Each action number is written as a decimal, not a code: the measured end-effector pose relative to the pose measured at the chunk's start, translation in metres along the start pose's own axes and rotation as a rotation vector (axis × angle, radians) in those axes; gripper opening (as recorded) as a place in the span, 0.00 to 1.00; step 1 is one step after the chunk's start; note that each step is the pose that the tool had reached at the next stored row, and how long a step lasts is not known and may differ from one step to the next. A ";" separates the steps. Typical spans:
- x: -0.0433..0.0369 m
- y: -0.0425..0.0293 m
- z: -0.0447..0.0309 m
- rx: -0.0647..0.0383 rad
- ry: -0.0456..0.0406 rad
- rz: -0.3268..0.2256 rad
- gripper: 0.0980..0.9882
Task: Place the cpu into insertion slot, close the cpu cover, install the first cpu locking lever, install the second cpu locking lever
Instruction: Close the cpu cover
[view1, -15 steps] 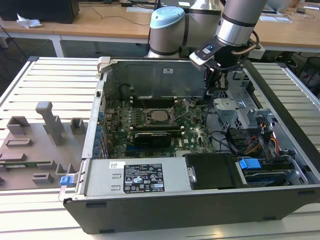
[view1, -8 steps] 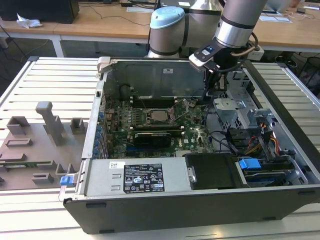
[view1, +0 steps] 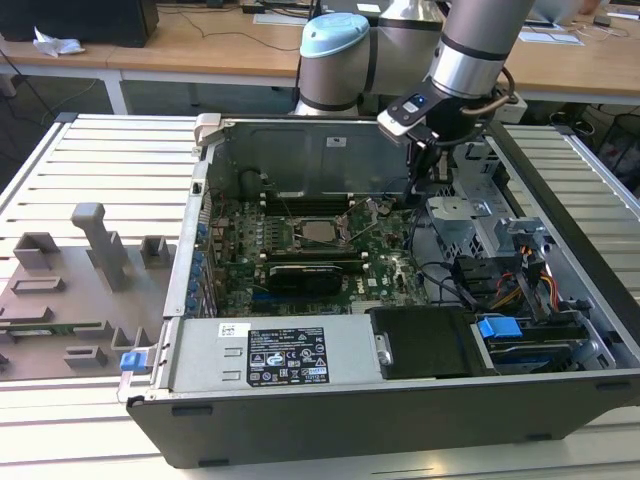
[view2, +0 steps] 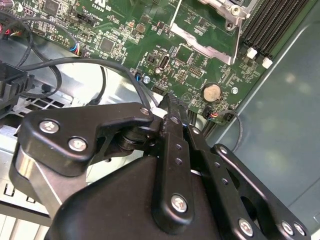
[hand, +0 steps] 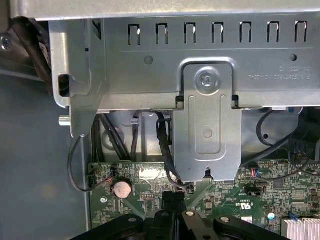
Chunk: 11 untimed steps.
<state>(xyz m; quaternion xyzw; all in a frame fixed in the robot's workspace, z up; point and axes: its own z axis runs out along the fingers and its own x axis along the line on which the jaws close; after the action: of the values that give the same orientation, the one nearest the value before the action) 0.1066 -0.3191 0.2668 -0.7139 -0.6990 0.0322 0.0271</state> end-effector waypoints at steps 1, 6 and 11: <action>0.0000 0.0000 0.0004 0.000 0.0001 0.000 0.01; 0.0000 0.0001 0.0025 0.000 0.0000 0.000 0.01; 0.0000 0.0003 0.0057 0.000 0.0000 0.000 0.01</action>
<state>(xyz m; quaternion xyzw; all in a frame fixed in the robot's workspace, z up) 0.1064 -0.3191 0.2611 -0.7139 -0.6990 0.0322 0.0271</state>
